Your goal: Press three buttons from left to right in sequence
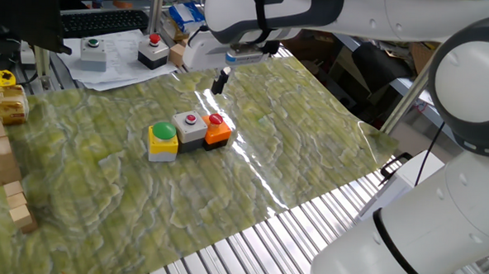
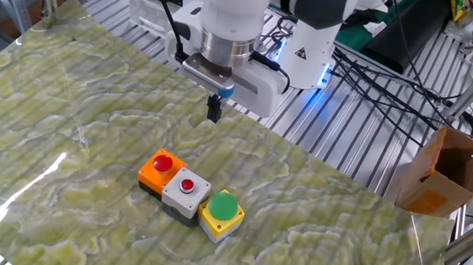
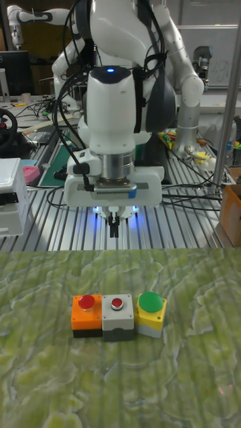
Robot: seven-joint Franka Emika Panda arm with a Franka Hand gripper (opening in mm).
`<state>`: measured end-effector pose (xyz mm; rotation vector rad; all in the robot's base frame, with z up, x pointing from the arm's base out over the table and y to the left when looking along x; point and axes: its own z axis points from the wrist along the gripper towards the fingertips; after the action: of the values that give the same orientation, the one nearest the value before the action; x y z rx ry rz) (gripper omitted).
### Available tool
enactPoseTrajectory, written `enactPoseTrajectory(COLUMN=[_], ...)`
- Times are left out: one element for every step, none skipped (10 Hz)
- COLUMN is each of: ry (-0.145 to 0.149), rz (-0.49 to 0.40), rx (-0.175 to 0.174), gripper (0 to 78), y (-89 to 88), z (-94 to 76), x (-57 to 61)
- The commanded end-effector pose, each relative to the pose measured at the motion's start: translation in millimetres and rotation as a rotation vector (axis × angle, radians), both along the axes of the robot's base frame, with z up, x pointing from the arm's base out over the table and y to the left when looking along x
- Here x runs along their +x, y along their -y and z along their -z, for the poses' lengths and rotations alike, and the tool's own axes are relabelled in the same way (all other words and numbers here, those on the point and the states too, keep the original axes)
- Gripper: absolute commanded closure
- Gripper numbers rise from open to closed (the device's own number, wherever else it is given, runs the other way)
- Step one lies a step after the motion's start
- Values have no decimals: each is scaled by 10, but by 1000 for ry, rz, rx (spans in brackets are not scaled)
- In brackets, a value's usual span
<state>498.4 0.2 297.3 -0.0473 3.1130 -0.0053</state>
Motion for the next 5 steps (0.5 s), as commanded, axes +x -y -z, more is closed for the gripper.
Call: enactPoseTrajectory(ry=[-9,-20,-21,-16,-8], rz=[12,9,11,12,12], rx=[1,1,2,2,-7], gripper=[776,776,776,776,776], y=[4,4,4,4,4], z=[-13,-13,-13,-13,-13], x=[-1,-1,-1,-1,-2])
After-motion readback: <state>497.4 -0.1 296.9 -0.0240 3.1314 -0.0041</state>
